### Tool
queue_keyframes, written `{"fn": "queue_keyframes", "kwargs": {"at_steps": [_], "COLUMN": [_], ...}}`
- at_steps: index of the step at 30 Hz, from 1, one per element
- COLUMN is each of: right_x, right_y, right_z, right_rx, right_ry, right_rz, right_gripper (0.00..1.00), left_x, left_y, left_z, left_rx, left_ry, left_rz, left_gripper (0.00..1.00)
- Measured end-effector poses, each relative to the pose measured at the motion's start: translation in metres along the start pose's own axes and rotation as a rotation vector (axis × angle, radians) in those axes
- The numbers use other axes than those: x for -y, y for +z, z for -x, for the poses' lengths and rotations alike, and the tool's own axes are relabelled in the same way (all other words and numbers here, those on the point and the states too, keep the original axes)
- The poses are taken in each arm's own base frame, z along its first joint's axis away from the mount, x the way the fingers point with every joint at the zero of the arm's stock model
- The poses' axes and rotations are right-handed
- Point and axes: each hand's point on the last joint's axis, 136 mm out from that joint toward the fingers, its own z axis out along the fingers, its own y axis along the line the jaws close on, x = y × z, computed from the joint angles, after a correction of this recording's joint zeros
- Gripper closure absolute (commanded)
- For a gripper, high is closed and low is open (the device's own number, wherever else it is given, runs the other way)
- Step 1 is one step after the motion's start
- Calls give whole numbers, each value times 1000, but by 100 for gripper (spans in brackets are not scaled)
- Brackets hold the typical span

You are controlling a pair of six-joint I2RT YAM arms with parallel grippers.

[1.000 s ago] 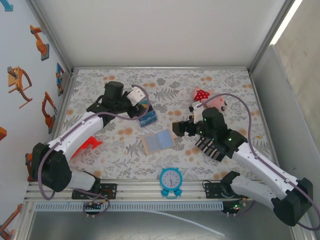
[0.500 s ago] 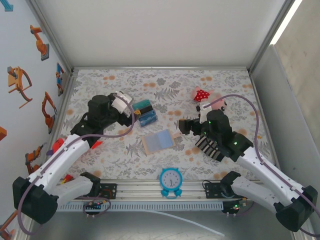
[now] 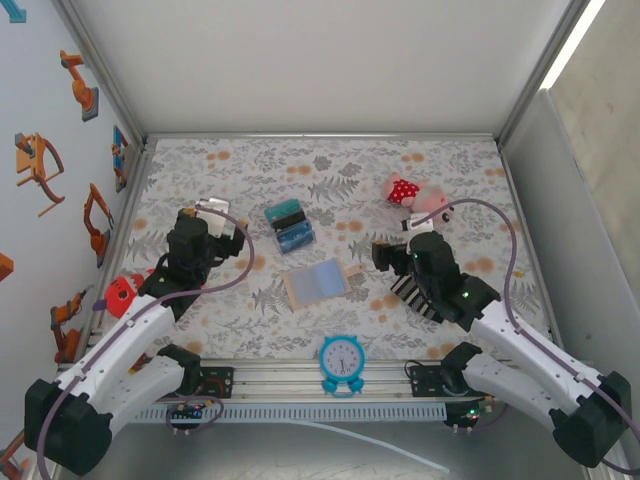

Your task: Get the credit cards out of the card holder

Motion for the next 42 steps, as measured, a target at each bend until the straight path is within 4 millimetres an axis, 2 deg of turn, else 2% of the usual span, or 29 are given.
{"fn": "queue_keyframes", "kwargs": {"at_steps": [2, 7, 13, 16, 22, 26, 32, 37, 42], "right_x": [13, 37, 64, 75, 108, 133, 166, 179, 185], "right_y": [3, 6, 10, 6, -2, -2, 9, 25, 45], "right_z": [-11, -20, -32, -27, -6, -1, -12, -22, -28], "right_rx": [-1, 68, 159, 227, 318, 332, 302, 270, 260], "right_ry": [-17, -59, -104, -101, -46, -15, 21, 33, 32], "right_rz": [-62, -178, -322, -376, -492, -564, -612, -612, -590], "right_gripper": [1, 1, 1, 1, 1, 1, 1, 1, 1], "left_x": [-17, -56, -80, -82, -78, -72, -67, -56, -62], "left_y": [3, 6, 18, 28, 54, 67, 84, 102, 113], "left_z": [-11, -27, -69, -86, -94, -102, -108, -139, -127], "left_rx": [-19, -12, -30, -50, -40, -46, -14, -89, -76], "left_ry": [-42, -164, -243, -250, -255, -257, -270, -259, -299], "left_rz": [68, 213, 307, 313, 299, 278, 271, 241, 173], "left_gripper": [3, 3, 3, 3, 3, 3, 3, 3, 3]}}
